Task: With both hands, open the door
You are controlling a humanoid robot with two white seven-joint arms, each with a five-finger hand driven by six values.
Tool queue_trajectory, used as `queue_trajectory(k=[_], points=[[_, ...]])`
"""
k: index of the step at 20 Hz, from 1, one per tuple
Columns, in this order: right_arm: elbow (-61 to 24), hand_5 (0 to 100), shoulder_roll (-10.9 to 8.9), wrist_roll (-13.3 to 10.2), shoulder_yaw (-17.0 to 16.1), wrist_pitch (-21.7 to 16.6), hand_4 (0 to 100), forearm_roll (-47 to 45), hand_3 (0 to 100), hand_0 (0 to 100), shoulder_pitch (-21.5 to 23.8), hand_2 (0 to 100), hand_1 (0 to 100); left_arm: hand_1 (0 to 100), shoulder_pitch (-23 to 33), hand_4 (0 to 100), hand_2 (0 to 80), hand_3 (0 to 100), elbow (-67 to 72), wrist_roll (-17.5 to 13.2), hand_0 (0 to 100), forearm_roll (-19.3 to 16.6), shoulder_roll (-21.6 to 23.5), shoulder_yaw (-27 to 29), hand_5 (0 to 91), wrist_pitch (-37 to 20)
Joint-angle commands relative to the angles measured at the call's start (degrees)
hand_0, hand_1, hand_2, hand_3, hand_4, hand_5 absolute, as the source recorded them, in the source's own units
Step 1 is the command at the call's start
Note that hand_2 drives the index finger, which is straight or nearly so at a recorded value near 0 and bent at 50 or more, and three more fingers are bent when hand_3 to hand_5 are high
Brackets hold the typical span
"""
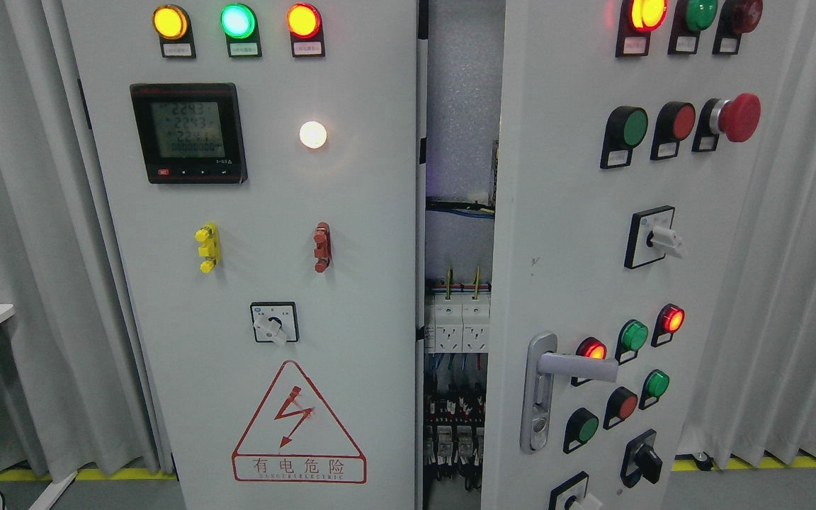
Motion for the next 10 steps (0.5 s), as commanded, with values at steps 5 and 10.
queue_trajectory(k=[5,10], points=[[0.0,0,0.0,0.0,-0.1,0.1,0,0.0,0,22,0.0,0,0,0,0.0,4,2.7,3,-2.3,-0.1,30,-0.1,0.3,-0.3,0.0,0.0],[0.0,0,0.0,0.0,0.0,0.0,0,0.0,0,22,0.0,0,0,0,5.5,4,2.7,3,-22.0,-3.1,30,-0.1,2.3,-0.4,0.0,0.0]])
